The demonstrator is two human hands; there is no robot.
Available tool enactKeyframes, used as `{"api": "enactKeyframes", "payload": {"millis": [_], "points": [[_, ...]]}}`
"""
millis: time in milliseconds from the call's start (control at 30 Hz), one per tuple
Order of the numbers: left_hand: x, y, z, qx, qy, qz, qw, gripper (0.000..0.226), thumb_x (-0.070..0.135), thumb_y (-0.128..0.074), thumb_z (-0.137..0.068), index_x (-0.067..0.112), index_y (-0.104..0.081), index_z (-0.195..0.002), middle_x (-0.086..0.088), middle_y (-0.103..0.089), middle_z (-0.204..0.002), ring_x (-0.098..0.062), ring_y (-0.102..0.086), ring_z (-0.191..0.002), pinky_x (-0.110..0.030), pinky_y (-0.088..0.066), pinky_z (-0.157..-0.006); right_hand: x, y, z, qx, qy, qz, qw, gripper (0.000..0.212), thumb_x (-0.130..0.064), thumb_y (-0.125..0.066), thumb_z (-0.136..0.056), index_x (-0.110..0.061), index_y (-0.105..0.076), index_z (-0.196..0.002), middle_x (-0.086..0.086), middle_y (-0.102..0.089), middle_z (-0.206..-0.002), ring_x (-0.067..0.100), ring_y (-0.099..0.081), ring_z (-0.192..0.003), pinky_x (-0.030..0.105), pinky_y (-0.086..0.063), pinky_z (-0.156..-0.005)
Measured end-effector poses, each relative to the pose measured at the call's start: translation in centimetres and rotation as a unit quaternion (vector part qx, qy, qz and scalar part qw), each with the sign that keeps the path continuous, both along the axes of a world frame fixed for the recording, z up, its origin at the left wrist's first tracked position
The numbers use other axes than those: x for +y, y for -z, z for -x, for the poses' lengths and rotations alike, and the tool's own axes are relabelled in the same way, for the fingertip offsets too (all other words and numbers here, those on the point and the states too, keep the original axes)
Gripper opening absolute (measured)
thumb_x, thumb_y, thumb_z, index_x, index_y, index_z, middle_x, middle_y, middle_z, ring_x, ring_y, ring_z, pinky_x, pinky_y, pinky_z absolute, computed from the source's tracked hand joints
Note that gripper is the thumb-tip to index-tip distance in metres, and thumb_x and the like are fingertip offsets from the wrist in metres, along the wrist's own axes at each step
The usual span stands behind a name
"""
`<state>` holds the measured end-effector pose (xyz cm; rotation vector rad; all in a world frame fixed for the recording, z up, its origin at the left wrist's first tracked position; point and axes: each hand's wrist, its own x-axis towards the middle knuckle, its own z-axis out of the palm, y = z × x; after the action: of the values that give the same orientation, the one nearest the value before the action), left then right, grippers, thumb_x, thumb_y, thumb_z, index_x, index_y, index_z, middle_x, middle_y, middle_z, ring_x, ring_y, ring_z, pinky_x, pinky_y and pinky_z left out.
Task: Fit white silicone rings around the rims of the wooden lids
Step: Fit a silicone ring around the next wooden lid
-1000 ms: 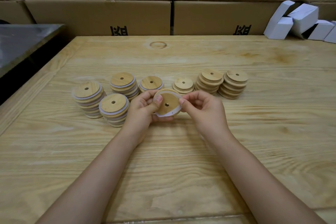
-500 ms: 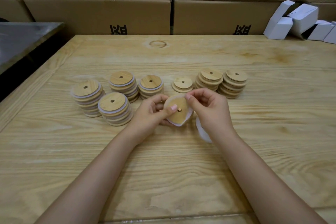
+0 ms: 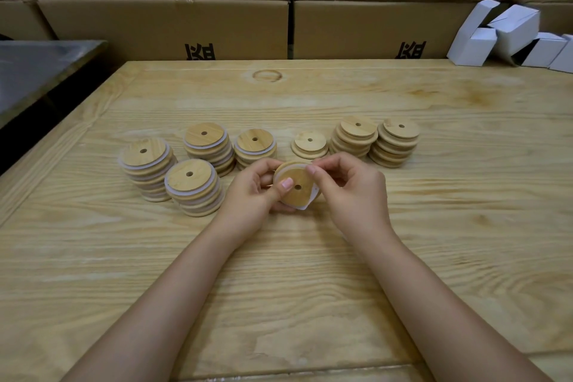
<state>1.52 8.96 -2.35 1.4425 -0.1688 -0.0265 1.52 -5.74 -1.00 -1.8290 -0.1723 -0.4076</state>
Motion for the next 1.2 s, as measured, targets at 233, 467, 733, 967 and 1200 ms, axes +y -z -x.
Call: {"api": "enactKeyframes", "payload": {"millis": [233,467,733,967,1200], "points": [[0.33,0.08,-0.17,0.021,0.008,0.037,0.999,0.014,0.002,-0.051,-0.09,0.008,-0.058,-0.101,-0.002,-0.072,-0.079,-0.019,-0.07,-0.071,-0.03,-0.058,-0.058,0.07,0.14,-0.77,0.074,-0.033,-0.146,0.986,0.024,-0.007,-0.071,-0.079,-0.024,-0.069,-0.062,0.002,-0.073,-0.078,0.023,-0.069,-0.08,0.042,-0.055,-0.081],[0.13,-0.04,0.05,0.019,0.007,-0.002,1.0,0.013,0.003,-0.05,-0.092,0.009,-0.054,-0.103,-0.008,-0.068,-0.083,-0.02,-0.069,-0.067,-0.029,-0.058,-0.056,-0.44,-0.09,-0.38,0.048,-0.039,-0.071,0.996,0.017,-0.013,-0.072,-0.08,-0.025,-0.068,-0.07,-0.006,-0.072,-0.075,0.015,-0.068,-0.074,0.032,-0.056,-0.073],[-0.13,0.11,0.02,-0.015,-0.04,0.0,0.999,0.013,0.002,-0.055,-0.088,0.006,-0.055,-0.101,-0.008,-0.069,-0.08,-0.017,-0.07,-0.069,-0.032,-0.059,-0.062,-0.24,0.2,0.17,-0.012,0.017,0.08,0.997,0.013,-0.02,-0.071,-0.08,-0.03,-0.063,-0.079,-0.016,-0.066,-0.076,0.002,-0.062,-0.069,0.026,-0.052,-0.068],[0.01,0.31,-0.19,-0.029,-0.052,-0.001,0.998,0.017,-0.001,-0.056,-0.087,0.014,-0.056,-0.093,0.001,-0.071,-0.071,-0.014,-0.069,-0.07,-0.033,-0.06,-0.063,-0.58,0.24,-0.34,0.066,0.007,0.012,0.998,0.015,-0.018,-0.071,-0.081,-0.028,-0.066,-0.072,-0.011,-0.071,-0.075,0.005,-0.067,-0.073,0.031,-0.055,-0.076],[0.36,0.11,-0.46,-0.019,-0.048,0.035,0.998,0.014,-0.001,-0.051,-0.09,0.011,-0.057,-0.096,-0.008,-0.068,-0.083,-0.015,-0.069,-0.075,-0.032,-0.059,-0.063,-0.39,-0.26,-0.27,0.098,-0.009,-0.076,0.992,0.017,-0.009,-0.071,-0.081,-0.023,-0.07,-0.07,-0.002,-0.072,-0.076,0.02,-0.068,-0.08,0.042,-0.054,-0.084]]}}
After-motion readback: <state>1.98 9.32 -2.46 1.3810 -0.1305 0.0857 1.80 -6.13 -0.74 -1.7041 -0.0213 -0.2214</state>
